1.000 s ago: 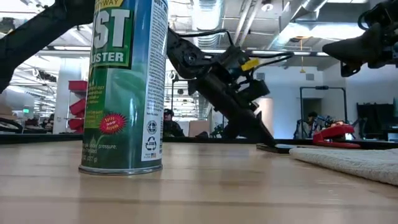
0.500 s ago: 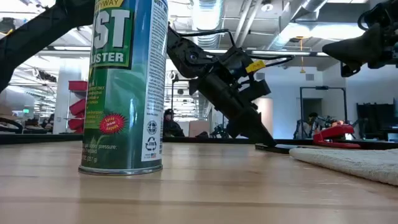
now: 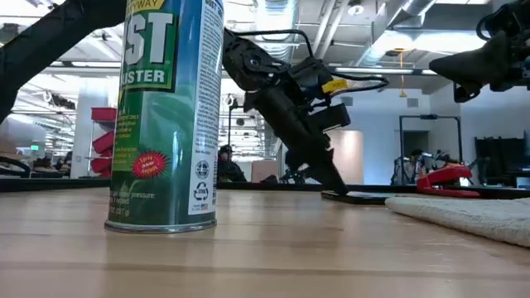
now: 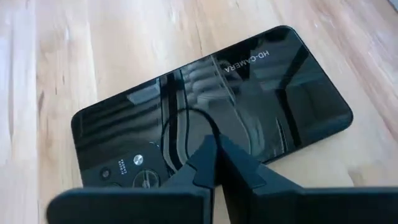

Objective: Apply microfiber cloth
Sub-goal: Prepare the black phone to the center

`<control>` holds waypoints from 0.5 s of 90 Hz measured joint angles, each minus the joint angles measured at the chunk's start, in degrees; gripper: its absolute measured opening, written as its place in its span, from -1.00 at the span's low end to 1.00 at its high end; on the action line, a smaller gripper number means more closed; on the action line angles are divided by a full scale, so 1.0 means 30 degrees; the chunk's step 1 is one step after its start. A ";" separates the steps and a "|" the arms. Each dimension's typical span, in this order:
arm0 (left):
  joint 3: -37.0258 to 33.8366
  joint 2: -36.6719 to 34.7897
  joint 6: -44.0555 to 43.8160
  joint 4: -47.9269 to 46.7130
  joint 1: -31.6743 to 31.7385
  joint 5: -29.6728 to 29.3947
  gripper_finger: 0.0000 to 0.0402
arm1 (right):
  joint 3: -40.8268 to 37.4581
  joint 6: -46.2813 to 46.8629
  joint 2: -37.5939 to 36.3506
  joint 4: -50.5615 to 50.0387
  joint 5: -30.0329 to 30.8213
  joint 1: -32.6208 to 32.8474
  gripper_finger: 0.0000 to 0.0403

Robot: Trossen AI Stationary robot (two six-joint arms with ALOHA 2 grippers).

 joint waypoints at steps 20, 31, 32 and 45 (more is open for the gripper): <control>-0.0026 -0.0360 0.0172 -0.1136 -0.0205 -0.0704 -1.00 | 0.0010 0.0000 -0.0001 -0.0095 0.0000 0.0000 -1.00; -0.0026 -0.0368 0.0259 -0.1136 -0.0366 -0.1146 -1.00 | 0.0010 0.0094 0.0000 -0.0124 0.0000 0.0000 -1.00; -0.0027 -0.0375 0.0259 -0.1137 -0.0380 -0.1158 -1.00 | 0.0010 0.0156 0.0000 -0.0126 0.0000 0.0000 -1.00; -0.0085 -0.1107 0.0305 -0.1316 -0.0401 -0.1296 -1.00 | 0.0010 0.1663 -0.0004 -0.0153 -0.0007 0.0000 -1.00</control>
